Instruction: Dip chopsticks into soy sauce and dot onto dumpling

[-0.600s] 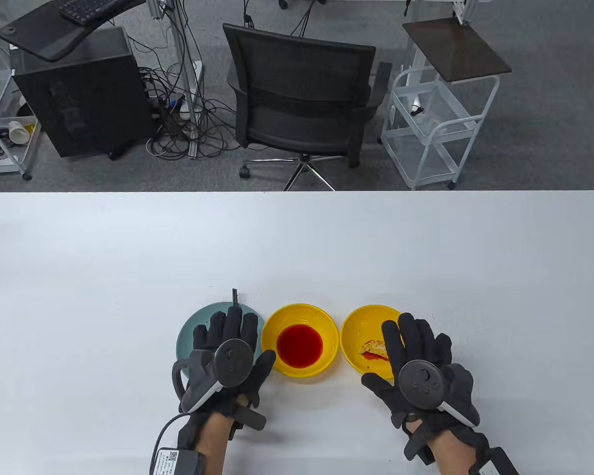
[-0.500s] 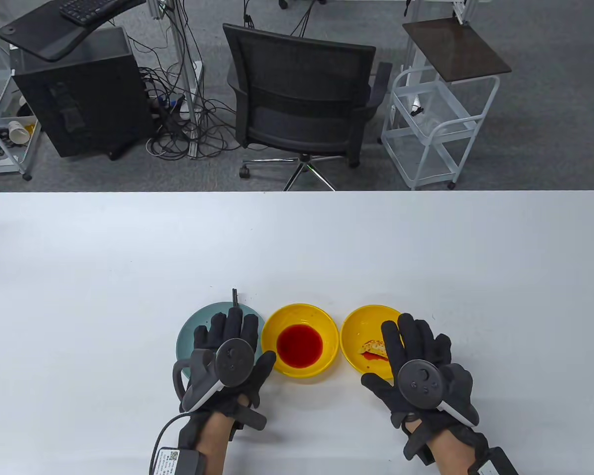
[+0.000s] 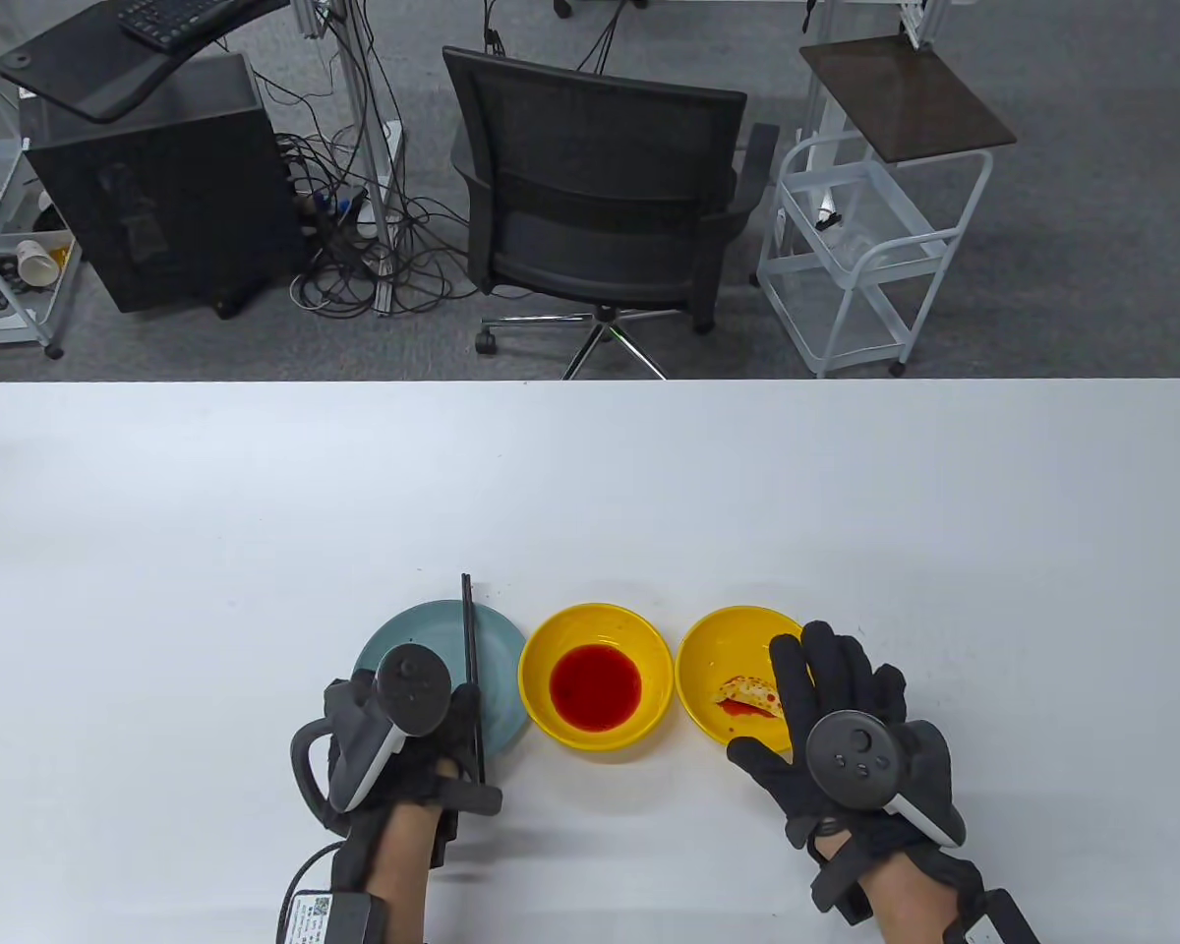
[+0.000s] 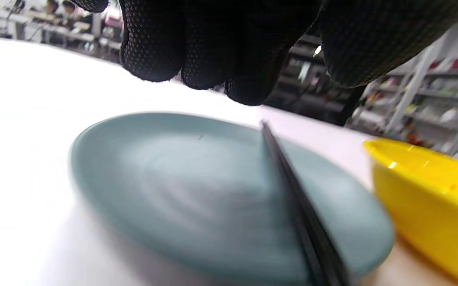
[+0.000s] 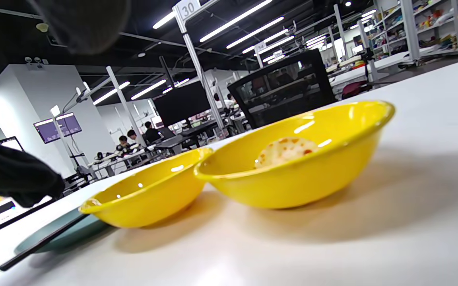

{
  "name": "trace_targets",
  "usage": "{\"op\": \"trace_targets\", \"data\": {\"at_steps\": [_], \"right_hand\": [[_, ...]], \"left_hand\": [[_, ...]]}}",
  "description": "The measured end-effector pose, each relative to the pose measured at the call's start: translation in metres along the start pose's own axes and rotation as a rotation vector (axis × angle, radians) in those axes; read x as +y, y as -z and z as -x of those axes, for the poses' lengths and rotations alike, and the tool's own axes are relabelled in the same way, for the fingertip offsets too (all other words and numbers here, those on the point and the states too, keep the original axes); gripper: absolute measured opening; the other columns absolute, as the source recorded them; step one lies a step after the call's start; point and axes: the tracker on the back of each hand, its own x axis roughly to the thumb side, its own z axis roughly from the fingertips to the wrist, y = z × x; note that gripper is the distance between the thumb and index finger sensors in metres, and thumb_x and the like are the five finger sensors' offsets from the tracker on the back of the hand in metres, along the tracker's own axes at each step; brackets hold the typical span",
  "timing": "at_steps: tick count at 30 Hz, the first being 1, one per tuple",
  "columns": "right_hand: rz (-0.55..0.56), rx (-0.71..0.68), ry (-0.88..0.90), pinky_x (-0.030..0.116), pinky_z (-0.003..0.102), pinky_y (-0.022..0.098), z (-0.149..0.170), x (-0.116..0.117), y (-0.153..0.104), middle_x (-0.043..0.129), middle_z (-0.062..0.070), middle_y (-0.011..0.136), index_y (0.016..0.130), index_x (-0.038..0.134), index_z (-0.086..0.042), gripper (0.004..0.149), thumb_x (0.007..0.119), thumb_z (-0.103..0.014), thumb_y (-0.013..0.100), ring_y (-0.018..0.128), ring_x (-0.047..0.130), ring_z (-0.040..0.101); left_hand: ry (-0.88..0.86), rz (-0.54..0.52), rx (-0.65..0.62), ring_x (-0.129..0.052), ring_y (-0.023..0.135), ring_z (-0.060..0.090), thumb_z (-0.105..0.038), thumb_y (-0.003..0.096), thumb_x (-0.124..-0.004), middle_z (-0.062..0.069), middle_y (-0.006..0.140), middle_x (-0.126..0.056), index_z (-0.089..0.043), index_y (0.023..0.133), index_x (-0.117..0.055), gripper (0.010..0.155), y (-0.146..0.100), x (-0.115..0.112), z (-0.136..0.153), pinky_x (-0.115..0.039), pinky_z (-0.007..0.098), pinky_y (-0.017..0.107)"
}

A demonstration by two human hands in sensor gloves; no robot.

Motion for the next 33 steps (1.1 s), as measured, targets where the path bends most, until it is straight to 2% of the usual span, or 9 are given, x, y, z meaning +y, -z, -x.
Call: {"op": "trace_targets", "data": {"at_steps": [2,4,11,19,23,28,31,33], "right_hand": [[-0.006,-0.005,-0.004,0.017,0.081,0.065,-0.001,0.000,0.000,0.006,0.018,0.112,0.106,0.016,-0.019,0.093,0.063,-0.067,0.041,0.102,0.018,0.055],[-0.002,-0.010,-0.008,0.017,0.081,0.065,-0.002,0.000,0.000,0.006,0.018,0.112,0.106,0.016,-0.018,0.093,0.063,-0.067,0.041,0.102,0.018,0.055],[-0.001,0.003,0.013,0.017,0.081,0.065,0.002,-0.003,-0.001,0.006,0.018,0.112,0.106,0.017,-0.018,0.093,0.063,-0.067,0.041,0.102,0.018,0.055],[0.003,0.012,0.027,0.017,0.081,0.065,0.004,-0.003,0.000,0.006,0.019,0.112,0.106,0.017,-0.018,0.093,0.063,-0.067,0.041,0.102,0.018,0.055],[-0.004,0.013,0.027,0.017,0.081,0.065,0.004,-0.002,0.000,0.006,0.019,0.112,0.106,0.017,-0.018,0.093,0.063,-0.067,0.041,0.102,0.019,0.055],[0.005,-0.008,0.038,0.017,0.081,0.065,0.001,-0.003,-0.001,0.006,0.019,0.112,0.106,0.017,-0.018,0.093,0.063,-0.066,0.042,0.102,0.019,0.055],[0.052,-0.100,0.067,0.018,0.082,0.065,-0.009,-0.007,-0.005,0.014,0.018,0.113,0.106,0.021,-0.018,0.090,0.064,-0.065,0.042,0.102,0.026,0.055],[0.091,-0.186,0.089,0.022,0.082,0.065,-0.021,-0.010,-0.009,0.029,0.016,0.114,0.106,0.027,-0.020,0.087,0.066,-0.063,0.042,0.101,0.037,0.055]], "left_hand": [[0.048,0.089,0.026,-0.091,0.074,0.040,-0.059,0.0441,-0.085,0.008,0.080,-0.093,-0.011,0.084,-0.095,0.063,0.004,-0.009,-0.002,-0.054,0.069,0.069],[0.106,0.114,0.024,-0.093,0.071,0.039,-0.062,0.0427,-0.086,0.007,0.076,-0.095,-0.011,0.081,-0.097,0.065,0.006,-0.015,-0.009,-0.055,0.068,0.069],[0.223,0.153,0.036,-0.095,0.068,0.038,-0.065,0.0417,-0.085,0.006,0.072,-0.097,-0.011,0.078,-0.098,0.067,0.009,-0.032,-0.029,-0.057,0.068,0.069],[0.273,0.133,0.083,-0.098,0.060,0.036,-0.058,0.0437,-0.087,0.005,0.064,-0.099,-0.010,0.071,-0.101,0.056,0.015,-0.039,-0.033,-0.061,0.067,0.067],[0.293,0.086,0.098,-0.100,0.057,0.035,-0.056,0.0433,-0.088,0.006,0.061,-0.101,-0.010,0.068,-0.103,0.054,0.015,-0.033,-0.030,-0.064,0.067,0.065],[0.194,0.044,0.095,-0.101,0.054,0.035,-0.055,0.0423,-0.089,0.006,0.058,-0.102,-0.009,0.066,-0.104,0.054,0.010,-0.016,-0.023,-0.065,0.066,0.065],[0.105,-0.023,0.026,-0.101,0.053,0.035,-0.055,0.0421,-0.090,0.007,0.058,-0.102,-0.009,0.065,-0.104,0.054,-0.001,0.000,-0.027,-0.065,0.066,0.064],[0.062,-0.067,-0.092,-0.101,0.054,0.035,-0.055,0.0419,-0.090,0.006,0.058,-0.102,-0.009,0.065,-0.104,0.054,-0.014,0.009,-0.039,-0.065,0.066,0.064]]}}
